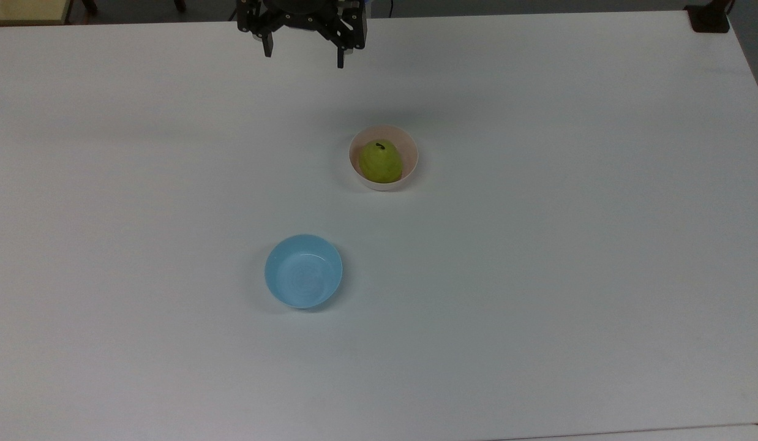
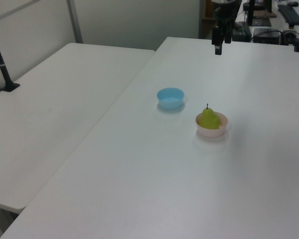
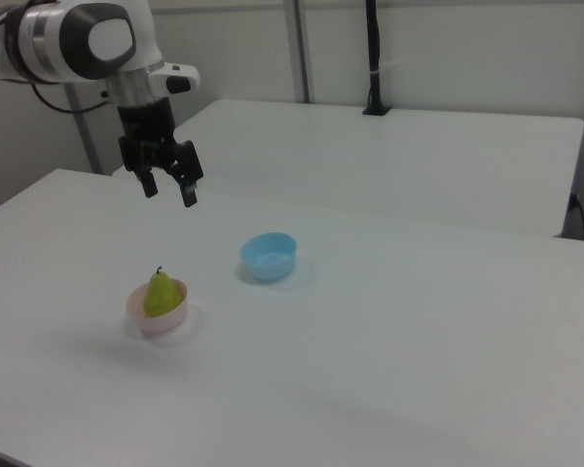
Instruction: Place the pear in the bowl
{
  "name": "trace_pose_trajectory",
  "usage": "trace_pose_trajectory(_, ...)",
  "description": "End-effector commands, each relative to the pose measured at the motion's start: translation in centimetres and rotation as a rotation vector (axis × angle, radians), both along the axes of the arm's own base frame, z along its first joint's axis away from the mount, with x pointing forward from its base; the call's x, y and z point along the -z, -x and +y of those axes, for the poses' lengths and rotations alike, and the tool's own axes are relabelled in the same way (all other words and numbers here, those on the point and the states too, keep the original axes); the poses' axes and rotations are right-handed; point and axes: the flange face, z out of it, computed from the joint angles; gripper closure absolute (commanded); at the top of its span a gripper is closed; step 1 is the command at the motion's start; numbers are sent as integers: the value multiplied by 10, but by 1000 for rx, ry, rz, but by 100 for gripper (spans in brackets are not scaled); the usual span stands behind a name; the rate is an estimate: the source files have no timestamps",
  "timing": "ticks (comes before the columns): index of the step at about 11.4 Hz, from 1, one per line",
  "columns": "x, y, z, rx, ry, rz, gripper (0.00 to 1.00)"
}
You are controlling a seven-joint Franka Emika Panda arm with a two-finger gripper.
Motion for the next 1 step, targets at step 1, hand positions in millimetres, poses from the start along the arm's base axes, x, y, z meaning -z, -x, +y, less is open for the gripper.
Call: trace_pose_trajectory(1, -6, 5, 1, 0, -17, -4, 0)
